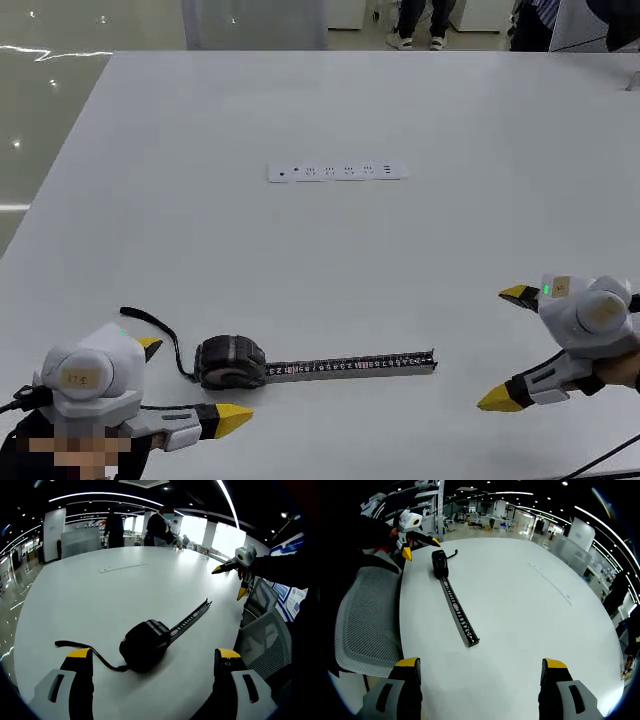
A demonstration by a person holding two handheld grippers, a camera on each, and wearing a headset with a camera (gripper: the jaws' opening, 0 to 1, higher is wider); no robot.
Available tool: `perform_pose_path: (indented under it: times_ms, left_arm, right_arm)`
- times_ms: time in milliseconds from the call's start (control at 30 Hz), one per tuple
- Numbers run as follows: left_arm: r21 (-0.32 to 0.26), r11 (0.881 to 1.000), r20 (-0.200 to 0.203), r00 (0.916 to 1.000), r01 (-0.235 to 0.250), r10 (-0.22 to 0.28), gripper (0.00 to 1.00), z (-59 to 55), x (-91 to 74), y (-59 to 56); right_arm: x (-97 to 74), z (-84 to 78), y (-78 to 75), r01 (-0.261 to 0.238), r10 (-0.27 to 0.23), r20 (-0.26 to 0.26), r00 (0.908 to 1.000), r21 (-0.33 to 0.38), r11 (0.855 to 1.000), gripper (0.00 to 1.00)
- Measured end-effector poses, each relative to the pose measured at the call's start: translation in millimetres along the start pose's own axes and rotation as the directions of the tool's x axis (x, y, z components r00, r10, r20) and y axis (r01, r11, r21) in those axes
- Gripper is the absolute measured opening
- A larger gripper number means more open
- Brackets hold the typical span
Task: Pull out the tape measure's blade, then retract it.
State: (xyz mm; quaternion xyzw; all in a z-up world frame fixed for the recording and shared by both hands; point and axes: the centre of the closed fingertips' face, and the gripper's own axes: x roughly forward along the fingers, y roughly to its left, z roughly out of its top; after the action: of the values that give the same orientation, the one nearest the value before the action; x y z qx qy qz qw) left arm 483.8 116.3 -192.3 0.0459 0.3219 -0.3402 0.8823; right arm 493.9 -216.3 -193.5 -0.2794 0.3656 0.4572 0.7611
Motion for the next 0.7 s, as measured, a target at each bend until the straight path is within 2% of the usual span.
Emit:
perform_pose_path:
  times_ms: [133,233,333,500,700]
  left_arm:
    - [0.014,0.999,0.018,0.9988,-0.045,0.045,0.99,5.5,2.9,6.2]
    - [-0.006,0.998,0.014,0.9984,-0.055,0.055,0.99,7.1,6.5,7.0]
    - [0.002,0.997,0.007,0.9974,-0.072,0.072,0.99,7.0,10.7,7.5]
    - [-0.045,0.994,0.014,0.9953,-0.096,0.096,0.99,8.2,18.2,10.1]
    - [-0.055,0.986,0.041,0.9862,-0.158,0.161,0.99,9.1,21.4,16.5]
  right_arm:
    - [4.0,2.8,-2.5,-0.005,0.005,-0.006,1.0000,-0.023,1.000,0.99]
    - [7.6,3.7,-2.1,-0.017,0.017,-0.016,0.9997,-0.037,0.999,0.99]
    - [12.0,4.8,-0.2,-0.031,0.030,-0.029,0.9991,-0.066,0.997,0.99]
    - [18.8,5.9,0.2,-0.057,0.053,-0.047,0.9975,-0.096,0.994,0.99]
    - [27.0,10.1,3.2,-0.091,0.084,-0.066,0.9943,-0.118,0.989,0.99]
